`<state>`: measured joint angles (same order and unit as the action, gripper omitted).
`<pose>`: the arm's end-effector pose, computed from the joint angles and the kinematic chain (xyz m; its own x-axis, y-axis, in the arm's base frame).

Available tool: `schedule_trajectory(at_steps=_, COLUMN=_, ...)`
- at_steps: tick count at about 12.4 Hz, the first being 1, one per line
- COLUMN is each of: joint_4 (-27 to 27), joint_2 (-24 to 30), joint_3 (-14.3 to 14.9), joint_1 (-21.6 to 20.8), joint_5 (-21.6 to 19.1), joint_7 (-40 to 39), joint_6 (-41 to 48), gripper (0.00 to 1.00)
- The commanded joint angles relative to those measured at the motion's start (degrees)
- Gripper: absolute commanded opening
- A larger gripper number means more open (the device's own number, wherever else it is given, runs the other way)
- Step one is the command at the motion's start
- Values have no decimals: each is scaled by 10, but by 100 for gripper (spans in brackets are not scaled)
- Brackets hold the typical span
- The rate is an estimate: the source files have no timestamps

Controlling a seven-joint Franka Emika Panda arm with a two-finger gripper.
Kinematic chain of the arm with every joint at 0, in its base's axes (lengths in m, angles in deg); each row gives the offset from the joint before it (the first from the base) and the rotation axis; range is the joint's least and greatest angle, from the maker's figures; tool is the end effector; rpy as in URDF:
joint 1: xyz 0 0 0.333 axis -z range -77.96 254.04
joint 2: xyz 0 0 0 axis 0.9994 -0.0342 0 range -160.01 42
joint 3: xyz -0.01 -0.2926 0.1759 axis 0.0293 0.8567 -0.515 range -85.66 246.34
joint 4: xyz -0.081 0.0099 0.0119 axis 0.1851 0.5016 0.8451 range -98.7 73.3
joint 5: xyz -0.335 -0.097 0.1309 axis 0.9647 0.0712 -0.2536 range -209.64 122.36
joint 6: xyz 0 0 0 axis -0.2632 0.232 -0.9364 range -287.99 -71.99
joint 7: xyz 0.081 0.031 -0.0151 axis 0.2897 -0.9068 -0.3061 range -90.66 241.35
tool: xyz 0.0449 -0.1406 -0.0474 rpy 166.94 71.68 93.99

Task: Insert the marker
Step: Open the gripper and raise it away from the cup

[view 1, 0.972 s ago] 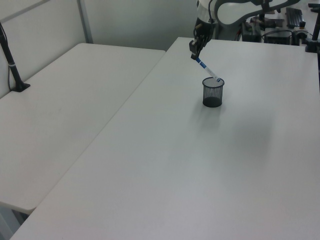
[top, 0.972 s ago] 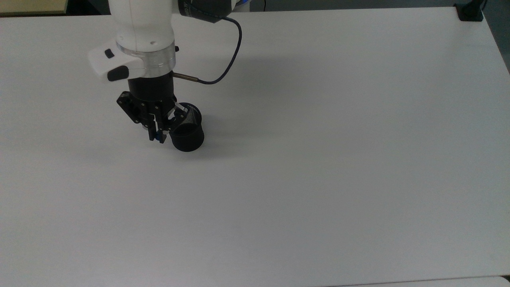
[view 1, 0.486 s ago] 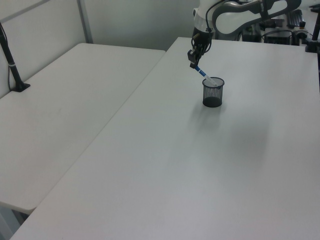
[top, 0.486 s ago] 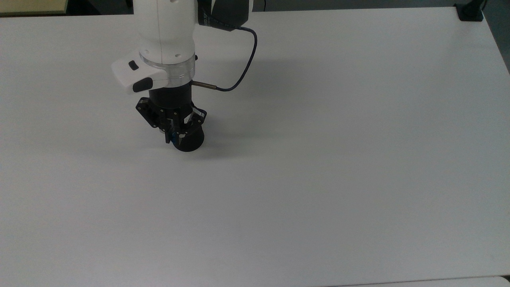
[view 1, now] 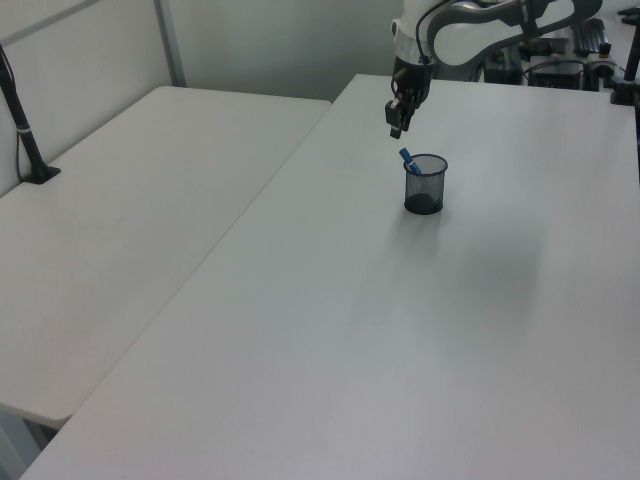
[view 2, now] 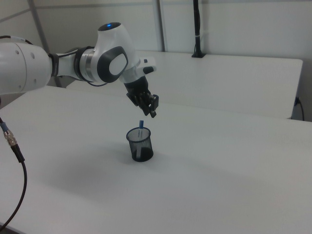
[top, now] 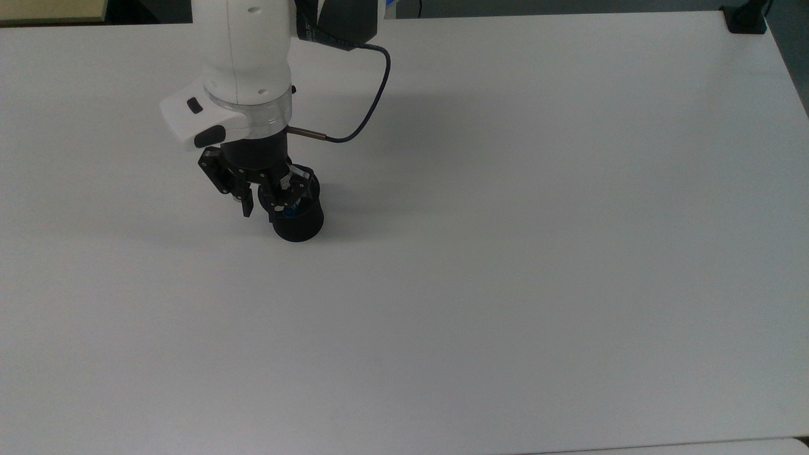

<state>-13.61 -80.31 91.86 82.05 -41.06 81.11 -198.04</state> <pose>0.6860 -0.0532 0.4334 0.9619 -0.1379 0.2362 -0.1632 -0.9824 0.0910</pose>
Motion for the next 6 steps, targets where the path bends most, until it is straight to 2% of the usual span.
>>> schedule_trajectory(at_steps=1, joint_4=-10, joint_2=33, joint_3=1, joint_1=-2, joint_5=-4, joint_7=-8, joint_6=59, gripper=99)
schedule_trajectory(at_steps=4, joint_4=-8, joint_2=60, joint_3=-4, joint_1=-13, joint_5=-11, joint_7=-6, joint_6=136, gripper=100)
schedule_trajectory(at_steps=6, joint_4=-8, joint_2=74, joint_3=-4, joint_1=-38, joint_5=-11, joint_7=26, joint_6=182, gripper=100)
